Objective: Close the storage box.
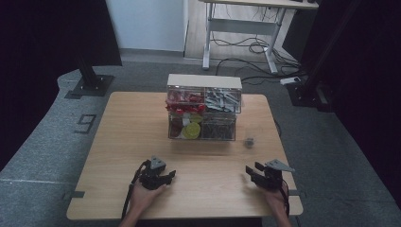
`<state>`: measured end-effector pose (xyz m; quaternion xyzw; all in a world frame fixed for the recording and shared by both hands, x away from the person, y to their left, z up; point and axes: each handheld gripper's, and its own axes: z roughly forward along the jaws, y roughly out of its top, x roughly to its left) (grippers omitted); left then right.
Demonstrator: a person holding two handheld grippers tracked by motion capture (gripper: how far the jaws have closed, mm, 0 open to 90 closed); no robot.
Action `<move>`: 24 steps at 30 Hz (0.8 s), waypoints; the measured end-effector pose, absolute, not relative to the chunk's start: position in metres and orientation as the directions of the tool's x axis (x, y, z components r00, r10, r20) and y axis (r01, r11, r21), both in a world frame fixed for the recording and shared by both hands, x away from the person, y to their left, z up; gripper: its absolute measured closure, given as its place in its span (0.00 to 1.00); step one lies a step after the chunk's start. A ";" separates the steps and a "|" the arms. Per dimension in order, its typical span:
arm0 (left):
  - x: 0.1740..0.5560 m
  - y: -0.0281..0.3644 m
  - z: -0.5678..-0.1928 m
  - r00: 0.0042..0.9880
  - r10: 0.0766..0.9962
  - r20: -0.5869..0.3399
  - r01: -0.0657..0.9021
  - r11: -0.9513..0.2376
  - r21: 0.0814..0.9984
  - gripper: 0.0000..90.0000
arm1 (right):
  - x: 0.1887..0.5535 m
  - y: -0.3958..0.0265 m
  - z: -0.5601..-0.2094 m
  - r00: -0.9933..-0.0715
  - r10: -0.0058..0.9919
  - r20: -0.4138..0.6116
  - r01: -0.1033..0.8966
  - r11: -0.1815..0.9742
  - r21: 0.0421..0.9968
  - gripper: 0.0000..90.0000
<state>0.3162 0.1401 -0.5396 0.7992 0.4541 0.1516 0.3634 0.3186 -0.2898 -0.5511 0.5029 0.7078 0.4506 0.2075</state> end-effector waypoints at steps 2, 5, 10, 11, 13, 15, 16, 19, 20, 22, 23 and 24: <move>0.314 0.143 -0.541 0.541 0.835 -0.100 0.621 -0.316 0.717 0.54 | 0.317 -0.291 -0.551 -0.407 0.899 0.161 0.526 0.086 0.846 0.52; 0.312 0.148 -0.544 0.530 0.842 -0.100 0.630 -0.312 0.711 0.54 | 0.312 -0.297 -0.551 -0.403 0.901 0.159 0.529 0.088 0.844 0.52; 0.314 0.154 -0.544 0.513 0.852 -0.103 0.634 -0.295 0.715 0.54 | 0.307 -0.303 -0.552 -0.398 0.903 0.162 0.537 0.086 0.839 0.51; 0.314 0.155 -0.545 0.514 0.852 -0.101 0.632 -0.297 0.715 0.54 | 0.307 -0.304 -0.552 -0.396 0.903 0.164 0.540 0.084 0.838 0.50; 0.315 0.155 -0.545 0.511 0.854 -0.097 0.631 -0.296 0.717 0.54 | 0.307 -0.305 -0.552 -0.394 0.903 0.170 0.547 0.082 0.833 0.50; 0.315 0.156 -0.545 0.510 0.855 -0.096 0.630 -0.296 0.718 0.54 | 0.308 -0.304 -0.552 -0.393 0.905 0.166 0.557 0.090 0.826 0.49; 0.315 0.156 -0.545 0.510 0.855 -0.097 0.631 -0.294 0.718 0.54 | 0.309 -0.303 -0.552 -0.394 0.905 0.158 0.559 0.100 0.823 0.49; 0.315 0.157 -0.545 0.510 0.855 -0.094 0.627 -0.295 0.721 0.54 | 0.309 -0.301 -0.552 -0.398 0.905 0.148 0.560 0.112 0.821 0.48; 0.315 0.157 -0.546 0.511 0.855 -0.093 0.626 -0.296 0.721 0.54 | 0.310 -0.300 -0.552 -0.400 0.905 0.149 0.560 0.113 0.820 0.48; 0.315 0.157 -0.546 0.511 0.854 -0.092 0.625 -0.296 0.722 0.54 | 0.310 -0.300 -0.552 -0.401 0.904 0.150 0.562 0.114 0.819 0.48; 0.315 0.157 -0.546 0.512 0.854 -0.092 0.625 -0.296 0.722 0.54 | 0.310 -0.300 -0.552 -0.401 0.904 0.151 0.564 0.113 0.818 0.48; 0.316 0.158 -0.546 0.512 0.854 -0.093 0.625 -0.296 0.723 0.54 | 0.310 -0.300 -0.552 -0.400 0.904 0.153 0.565 0.111 0.817 0.48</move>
